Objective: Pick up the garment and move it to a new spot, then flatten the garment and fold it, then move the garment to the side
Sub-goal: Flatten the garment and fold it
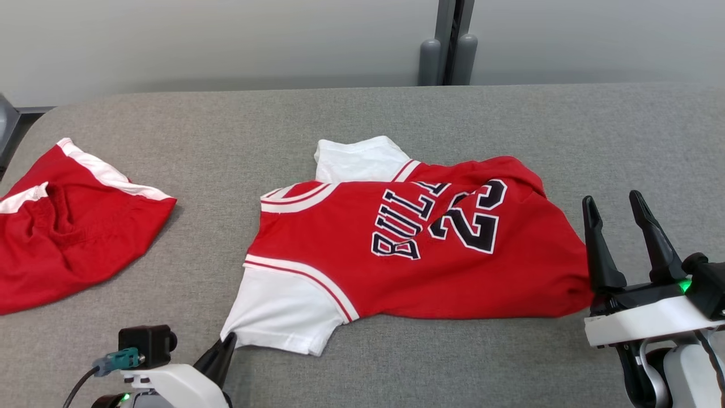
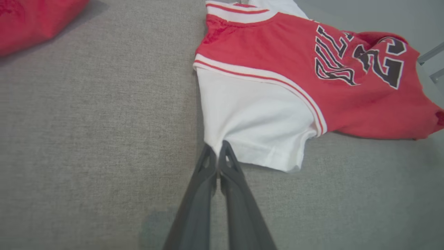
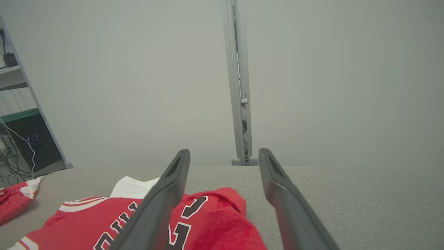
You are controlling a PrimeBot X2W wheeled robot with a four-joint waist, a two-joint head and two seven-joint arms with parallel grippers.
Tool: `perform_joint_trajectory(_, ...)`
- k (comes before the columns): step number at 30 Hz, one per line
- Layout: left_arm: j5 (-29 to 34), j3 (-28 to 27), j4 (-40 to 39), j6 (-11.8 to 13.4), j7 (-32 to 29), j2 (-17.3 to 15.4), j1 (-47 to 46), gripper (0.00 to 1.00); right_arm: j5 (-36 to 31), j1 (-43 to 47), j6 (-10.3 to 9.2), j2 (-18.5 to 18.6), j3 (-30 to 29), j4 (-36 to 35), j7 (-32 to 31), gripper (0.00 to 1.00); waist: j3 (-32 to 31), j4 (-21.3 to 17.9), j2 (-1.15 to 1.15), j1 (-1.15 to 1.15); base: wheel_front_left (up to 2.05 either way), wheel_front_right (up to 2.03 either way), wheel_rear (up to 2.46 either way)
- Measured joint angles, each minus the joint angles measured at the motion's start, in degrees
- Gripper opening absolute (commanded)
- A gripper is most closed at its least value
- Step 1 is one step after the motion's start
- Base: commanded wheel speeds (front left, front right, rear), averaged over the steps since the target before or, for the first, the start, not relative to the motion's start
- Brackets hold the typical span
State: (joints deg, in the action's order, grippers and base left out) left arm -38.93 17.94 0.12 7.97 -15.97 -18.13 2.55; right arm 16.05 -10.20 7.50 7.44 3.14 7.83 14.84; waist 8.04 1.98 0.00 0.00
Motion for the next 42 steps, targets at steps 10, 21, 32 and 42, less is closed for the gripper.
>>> perform_joint_trajectory(10,-0.13,-3.02,-0.29,4.39,-0.88,-2.25,3.16,0.00,0.65,-0.04,0.00,0.82,1.00,0.76,0.00,1.00,0.19,0.48,0.00,0.00,0.00,0.00,0.00)
perform_joint_trajectory(21,1.08,-5.71,2.37,8.59,0.80,-3.02,4.11,0.00,0.83,-0.06,0.00,1.49,1.33,1.23,0.00,1.00,0.56,-0.14,0.00,0.00,0.00,0.00,0.00)
perform_joint_trajectory(32,1.76,-5.05,-0.24,9.11,1.67,-2.57,4.09,1.00,0.89,-0.04,0.00,1.80,1.47,1.75,0.00,1.00,-0.43,0.14,0.00,0.00,0.00,0.00,0.00)
perform_joint_trajectory(42,5.31,-4.79,-7.72,9.33,6.95,-3.13,1.88,1.00,0.70,0.04,0.00,1.47,2.33,1.74,0.00,1.00,-1.93,-0.35,0.00,0.00,0.00,0.00,0.00)
